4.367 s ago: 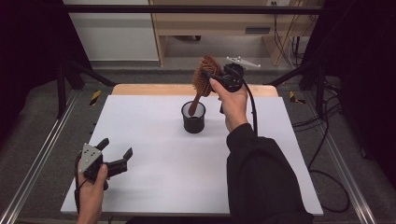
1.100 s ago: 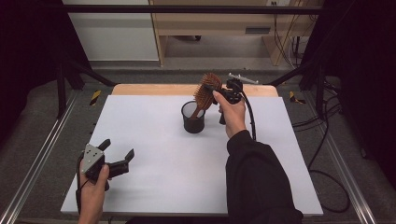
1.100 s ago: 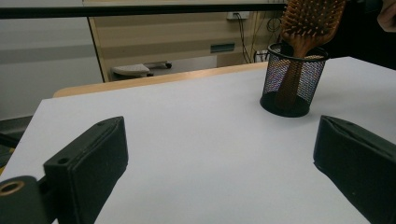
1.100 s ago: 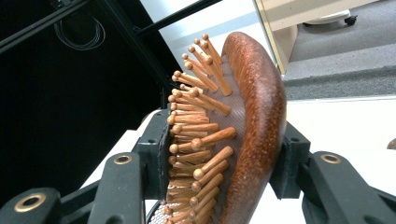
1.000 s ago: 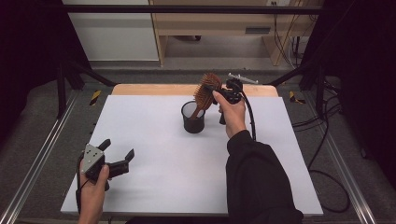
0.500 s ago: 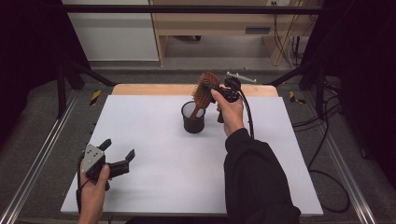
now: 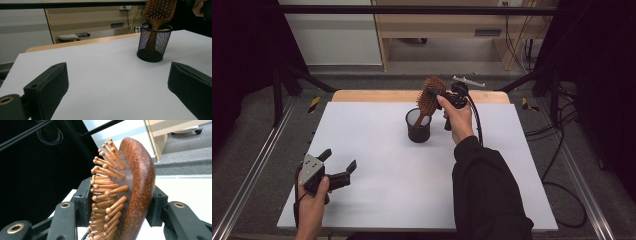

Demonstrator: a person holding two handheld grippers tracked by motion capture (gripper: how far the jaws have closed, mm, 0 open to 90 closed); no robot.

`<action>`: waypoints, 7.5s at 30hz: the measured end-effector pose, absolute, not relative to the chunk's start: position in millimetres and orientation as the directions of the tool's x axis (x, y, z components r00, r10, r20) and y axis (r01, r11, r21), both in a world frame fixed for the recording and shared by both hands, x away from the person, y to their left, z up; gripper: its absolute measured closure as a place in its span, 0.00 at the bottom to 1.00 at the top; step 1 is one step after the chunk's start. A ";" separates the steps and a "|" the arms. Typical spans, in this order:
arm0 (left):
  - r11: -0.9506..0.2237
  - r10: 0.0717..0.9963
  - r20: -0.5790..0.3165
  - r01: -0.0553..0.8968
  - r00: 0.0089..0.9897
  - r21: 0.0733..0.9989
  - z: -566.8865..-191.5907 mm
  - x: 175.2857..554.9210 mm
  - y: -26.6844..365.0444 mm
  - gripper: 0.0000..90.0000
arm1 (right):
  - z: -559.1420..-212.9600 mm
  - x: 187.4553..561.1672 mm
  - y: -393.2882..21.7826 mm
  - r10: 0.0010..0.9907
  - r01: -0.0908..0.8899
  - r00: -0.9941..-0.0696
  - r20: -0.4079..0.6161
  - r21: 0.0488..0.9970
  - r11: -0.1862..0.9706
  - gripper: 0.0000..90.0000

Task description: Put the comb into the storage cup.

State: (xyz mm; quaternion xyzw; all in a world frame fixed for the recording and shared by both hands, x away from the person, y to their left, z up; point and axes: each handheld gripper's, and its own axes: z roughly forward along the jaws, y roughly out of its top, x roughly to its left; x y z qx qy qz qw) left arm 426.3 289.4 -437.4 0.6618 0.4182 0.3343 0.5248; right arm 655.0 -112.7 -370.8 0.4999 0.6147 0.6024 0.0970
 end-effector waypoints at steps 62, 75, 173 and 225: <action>-0.095 0.906 0.000 0.203 0.424 0.974 -437.2 426.2 291.2 0.04 | -360.7 640.5 -109.4 0.831 0.464 -0.480 0.279 0.885 -0.029 0.08; -0.090 0.907 -0.004 0.204 0.420 0.975 -437.3 426.4 291.6 0.04 | -356.4 633.4 -107.8 0.847 0.433 -0.489 0.209 0.901 0.027 0.07; -0.092 0.913 -0.001 0.207 0.408 0.974 -439.5 428.2 293.1 0.04 | -317.4 587.7 -149.3 0.880 0.221 -0.465 0.096 0.975 0.010 0.04; -0.044 0.926 -0.028 0.182 0.376 0.982 -435.0 425.9 309.2 0.03 | -296.5 535.9 -197.0 0.889 0.084 -0.457 0.022 0.996 0.019 0.02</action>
